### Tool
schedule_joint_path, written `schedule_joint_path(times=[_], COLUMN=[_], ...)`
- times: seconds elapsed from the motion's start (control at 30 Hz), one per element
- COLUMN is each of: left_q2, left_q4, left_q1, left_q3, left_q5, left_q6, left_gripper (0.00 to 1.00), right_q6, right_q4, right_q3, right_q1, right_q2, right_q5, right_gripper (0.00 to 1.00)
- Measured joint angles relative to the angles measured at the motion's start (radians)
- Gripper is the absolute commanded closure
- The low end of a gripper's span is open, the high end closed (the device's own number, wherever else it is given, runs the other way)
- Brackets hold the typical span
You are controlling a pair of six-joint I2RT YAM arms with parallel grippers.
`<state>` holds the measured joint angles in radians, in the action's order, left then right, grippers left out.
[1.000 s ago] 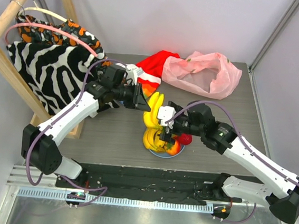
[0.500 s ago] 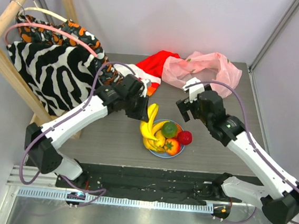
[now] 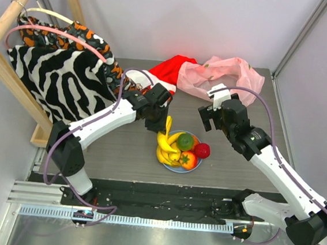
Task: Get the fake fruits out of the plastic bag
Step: Place the fake fruit on the plate.
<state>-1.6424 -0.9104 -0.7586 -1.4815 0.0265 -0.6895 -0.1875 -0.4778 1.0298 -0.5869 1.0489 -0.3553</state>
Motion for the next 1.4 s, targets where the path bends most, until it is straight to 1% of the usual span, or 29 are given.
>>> schedule_joint_path(times=[0.2,0.4,0.67,0.9,1.17,1.2,1.27,1.3,1.33,1.4], left_q2=[-0.029,-0.053,-0.053,-0.072,-0.102,-0.106,-0.110,-0.113,-0.115,-0.118], left_q4=[0.005,0.010,0.014,0.013,0.015,0.015,0.015,0.015,0.015,0.016], left_q1=[-0.016,-0.034,-0.047,-0.098,-0.110,-0.109,-0.109,-0.109,-0.109,-0.109], left_q3=[-0.013,-0.051,-0.056,-0.105,-0.127,-0.127,-0.127,-0.127,-0.127,-0.129], left_q5=[-0.028,-0.034,-0.034,-0.043,-0.067,-0.070,-0.071,-0.071,-0.070,-0.068], left_q6=[-0.005,0.064,0.145,0.174,0.188,0.192,0.194,0.196,0.197,0.199], left_gripper=[1.00,1.00,1.00,1.00,1.00,0.96,0.84,0.71,0.67,0.62], right_q6=[0.003,0.003,0.003,0.003,0.004,0.004,0.005,0.005,0.005,0.006], right_q4=[0.006,0.006,0.014,0.023,0.027,0.028,0.029,0.029,0.029,0.029], right_q3=[-0.043,-0.072,-0.086,-0.104,-0.134,-0.135,-0.136,-0.138,-0.138,-0.139], right_q1=[0.002,0.005,0.013,0.015,0.017,0.018,0.019,0.019,0.020,0.020], right_q2=[-0.011,-0.035,-0.061,-0.061,-0.083,-0.086,-0.091,-0.093,-0.095,-0.096], right_q5=[0.008,0.015,0.026,0.034,0.047,0.047,0.048,0.050,0.051,0.052], right_gripper=[0.01,0.01,0.01,0.01,0.01,0.01,0.01,0.01,0.01,0.01])
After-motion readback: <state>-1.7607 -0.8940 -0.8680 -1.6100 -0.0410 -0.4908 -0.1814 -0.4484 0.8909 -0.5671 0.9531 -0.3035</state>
